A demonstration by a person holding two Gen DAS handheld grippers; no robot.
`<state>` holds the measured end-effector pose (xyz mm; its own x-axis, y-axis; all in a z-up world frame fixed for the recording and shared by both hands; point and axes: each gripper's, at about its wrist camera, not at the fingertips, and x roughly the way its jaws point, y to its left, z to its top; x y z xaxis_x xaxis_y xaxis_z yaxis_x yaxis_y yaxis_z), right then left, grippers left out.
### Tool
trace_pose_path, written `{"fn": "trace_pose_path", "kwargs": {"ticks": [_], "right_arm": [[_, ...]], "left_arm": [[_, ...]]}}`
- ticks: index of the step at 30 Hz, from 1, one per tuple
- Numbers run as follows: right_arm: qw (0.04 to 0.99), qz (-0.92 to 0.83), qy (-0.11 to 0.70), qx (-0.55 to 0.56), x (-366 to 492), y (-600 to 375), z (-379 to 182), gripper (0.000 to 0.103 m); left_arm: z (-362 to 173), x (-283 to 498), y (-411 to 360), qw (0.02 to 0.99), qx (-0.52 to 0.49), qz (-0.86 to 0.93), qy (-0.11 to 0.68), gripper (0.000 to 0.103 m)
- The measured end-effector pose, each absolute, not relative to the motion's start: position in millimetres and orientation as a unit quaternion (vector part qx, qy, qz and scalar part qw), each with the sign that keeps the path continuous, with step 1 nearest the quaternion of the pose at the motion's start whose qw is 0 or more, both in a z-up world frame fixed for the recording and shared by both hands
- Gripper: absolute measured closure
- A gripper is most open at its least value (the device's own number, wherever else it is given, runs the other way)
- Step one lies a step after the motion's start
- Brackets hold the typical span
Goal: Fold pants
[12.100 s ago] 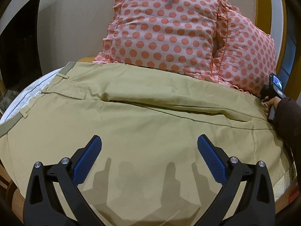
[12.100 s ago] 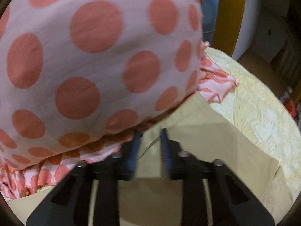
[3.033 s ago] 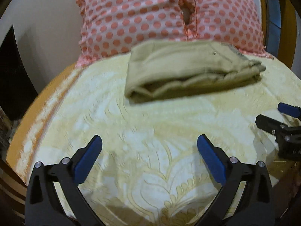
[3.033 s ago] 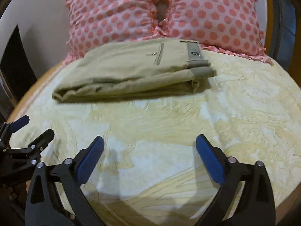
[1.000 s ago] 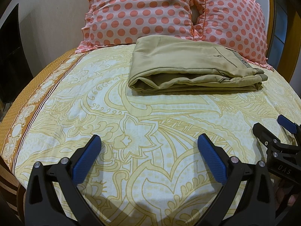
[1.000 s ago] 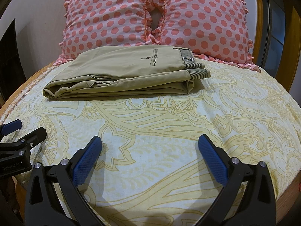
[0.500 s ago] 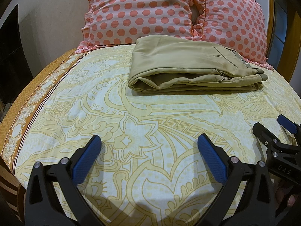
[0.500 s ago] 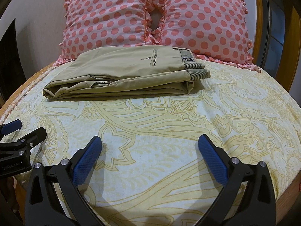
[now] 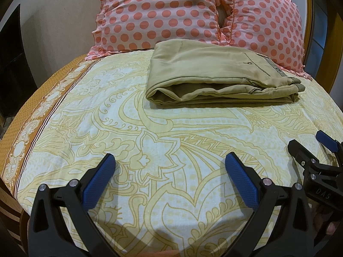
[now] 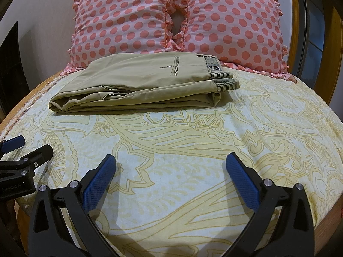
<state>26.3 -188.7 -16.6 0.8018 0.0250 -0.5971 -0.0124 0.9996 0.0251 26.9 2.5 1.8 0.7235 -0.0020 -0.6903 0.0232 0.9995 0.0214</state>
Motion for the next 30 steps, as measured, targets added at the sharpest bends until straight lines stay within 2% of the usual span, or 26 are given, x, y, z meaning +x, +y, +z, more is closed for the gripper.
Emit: {"fn": "trace_pose_path", "kwargs": {"ticks": [30], "right_arm": [[0.95,0.009,0.313,0.01,27.9,-187.9,-17.9,0.001]], "left_arm": [[1.6,26.2,1.8,0.927,0.017,-0.011,0.375,0.002]]}}
